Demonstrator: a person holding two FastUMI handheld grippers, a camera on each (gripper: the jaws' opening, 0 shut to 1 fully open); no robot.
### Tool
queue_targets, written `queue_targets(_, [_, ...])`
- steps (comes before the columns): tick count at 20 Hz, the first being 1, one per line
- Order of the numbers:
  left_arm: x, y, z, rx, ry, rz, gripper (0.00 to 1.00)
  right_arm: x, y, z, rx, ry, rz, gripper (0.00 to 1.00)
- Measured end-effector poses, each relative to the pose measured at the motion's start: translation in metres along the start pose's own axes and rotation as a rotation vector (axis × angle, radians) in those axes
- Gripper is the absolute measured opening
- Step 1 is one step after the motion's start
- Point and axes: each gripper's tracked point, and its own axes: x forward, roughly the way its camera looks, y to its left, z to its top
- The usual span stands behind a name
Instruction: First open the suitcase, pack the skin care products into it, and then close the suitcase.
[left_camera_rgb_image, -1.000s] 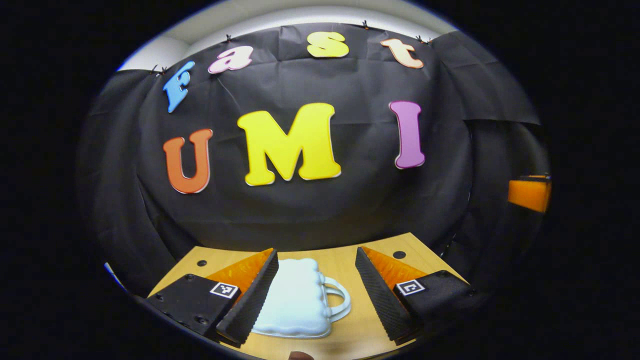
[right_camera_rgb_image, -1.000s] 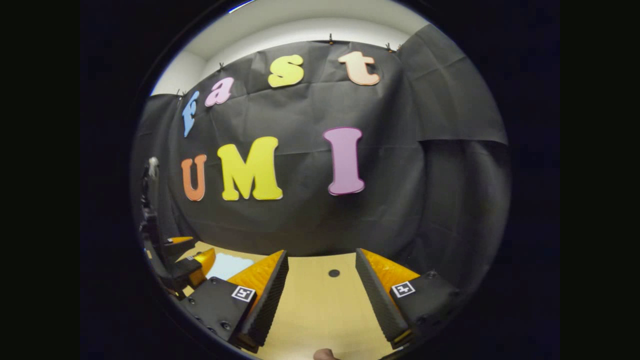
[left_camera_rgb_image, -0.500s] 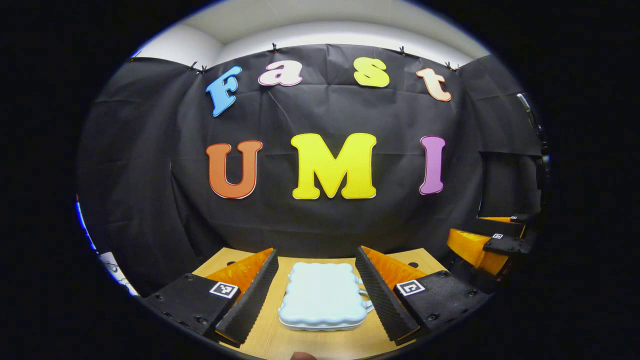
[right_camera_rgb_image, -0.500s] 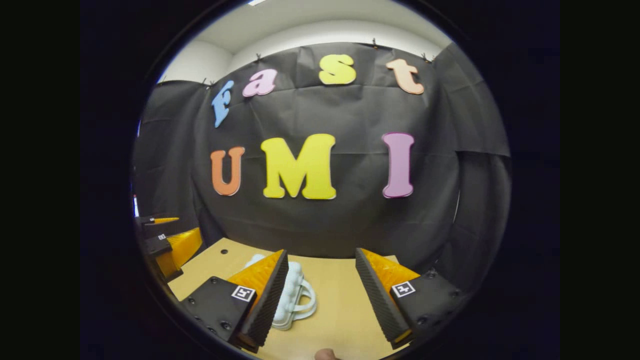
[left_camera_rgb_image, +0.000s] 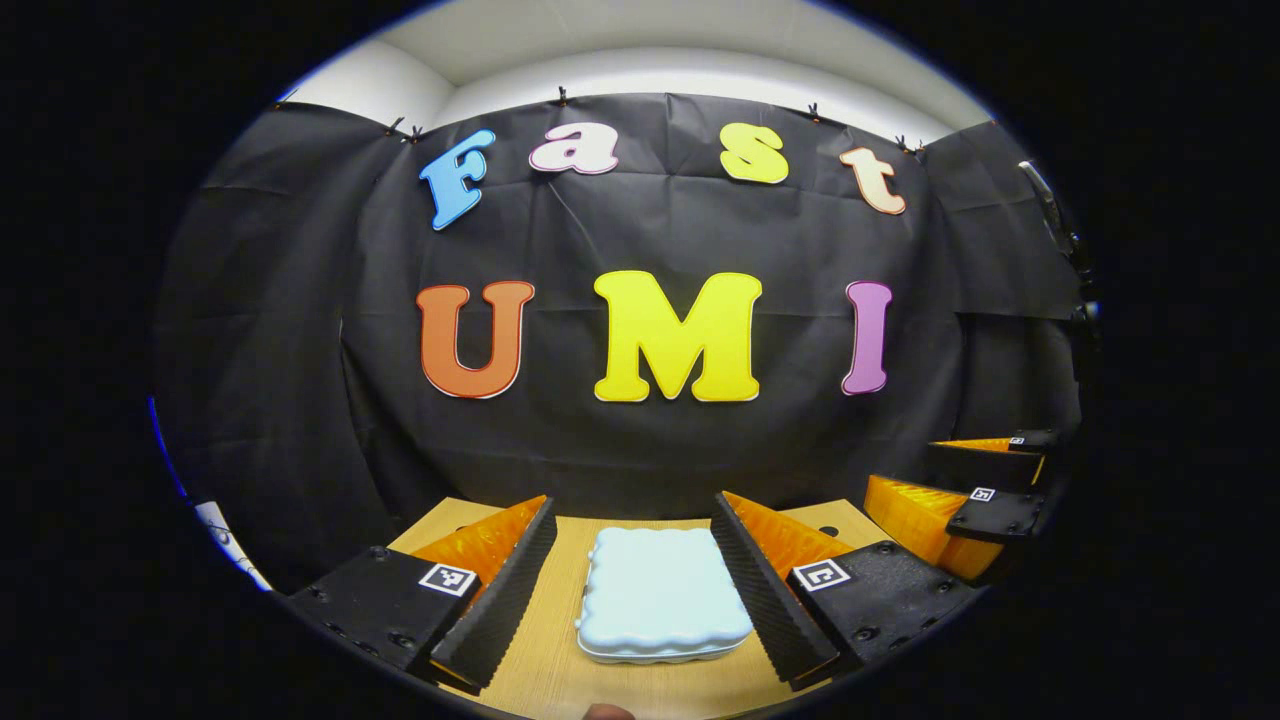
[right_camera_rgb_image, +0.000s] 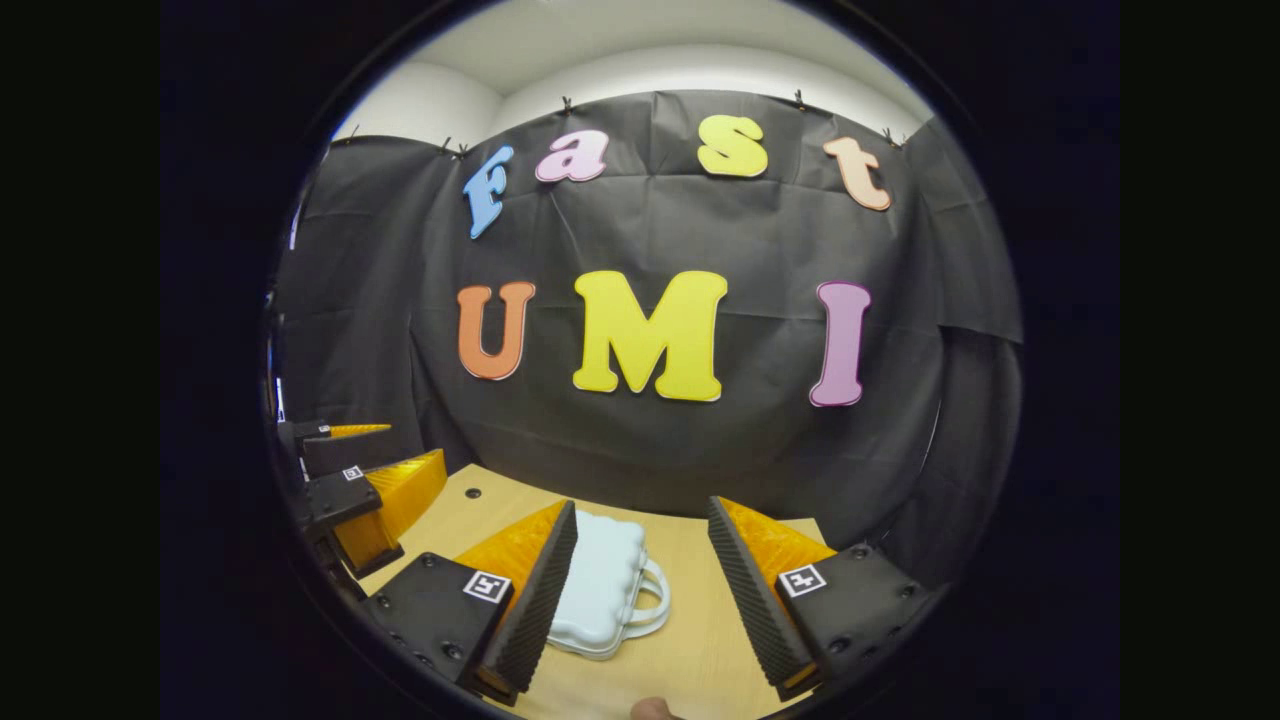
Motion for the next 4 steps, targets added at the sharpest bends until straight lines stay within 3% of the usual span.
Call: queue_targets(4, [0.0016, 0.0045, 0.0017, 0.001, -0.01, -0.008, 0.98, 0.0021, 0.0057, 0.003, -0.004, -0.003, -0.006, 0.79])
